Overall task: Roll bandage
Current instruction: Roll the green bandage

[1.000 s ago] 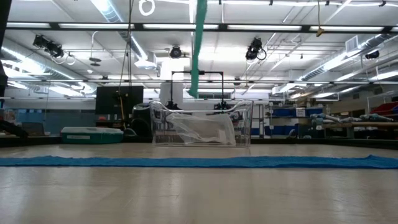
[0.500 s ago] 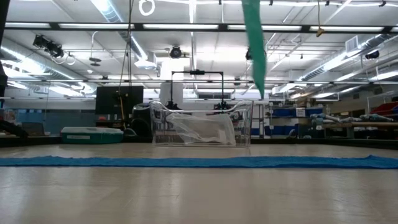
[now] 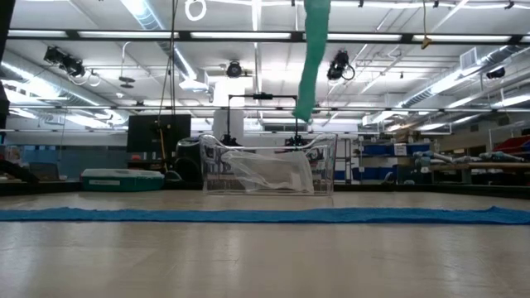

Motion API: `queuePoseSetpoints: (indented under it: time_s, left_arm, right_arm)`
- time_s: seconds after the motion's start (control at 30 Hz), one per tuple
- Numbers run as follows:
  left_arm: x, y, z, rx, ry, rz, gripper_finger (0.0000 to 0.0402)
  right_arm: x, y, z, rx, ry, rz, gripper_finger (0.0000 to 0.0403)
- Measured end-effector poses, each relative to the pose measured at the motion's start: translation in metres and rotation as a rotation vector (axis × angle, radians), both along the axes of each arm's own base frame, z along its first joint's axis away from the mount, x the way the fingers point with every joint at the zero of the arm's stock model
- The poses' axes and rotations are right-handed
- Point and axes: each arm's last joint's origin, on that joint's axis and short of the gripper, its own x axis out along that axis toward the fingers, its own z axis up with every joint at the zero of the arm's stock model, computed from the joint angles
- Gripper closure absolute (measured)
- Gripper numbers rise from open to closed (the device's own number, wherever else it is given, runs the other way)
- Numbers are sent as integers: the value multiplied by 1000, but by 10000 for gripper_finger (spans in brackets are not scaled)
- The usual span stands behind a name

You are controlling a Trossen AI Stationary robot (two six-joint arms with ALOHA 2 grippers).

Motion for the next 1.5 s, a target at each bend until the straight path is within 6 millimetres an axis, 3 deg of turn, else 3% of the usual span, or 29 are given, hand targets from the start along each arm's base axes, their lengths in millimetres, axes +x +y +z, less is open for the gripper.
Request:
queuePoseSetpoints:
  time_s: [0.17, 0.8, 0.9, 1.03, 1.07, 1.5]
  left_arm:
    - [7, -3, -13, 1, 85, 25, 220]
    - [11, -5, -10, 78, 43, 113, 225]
    - [18, -9, -14, 78, 50, 100, 254]
    - [23, -15, -16, 73, 44, 48, 371]
    - [23, -16, -17, 66, 45, 30, 384]
    - [19, -31, -29, 59, 185, 34, 399]
  right_arm:
    - [-2, -4, 4, 9, -38, -20, 403]
    - [-2, -6, 9, 21, -86, -48, 403]
    - [-2, -6, 10, 21, -90, -50, 403]
    - [-2, -6, 10, 21, -90, -51, 403]
    - [-2, -6, 10, 21, -90, -51, 403]
    - [-8, -18, 19, 39, -179, -44, 403]
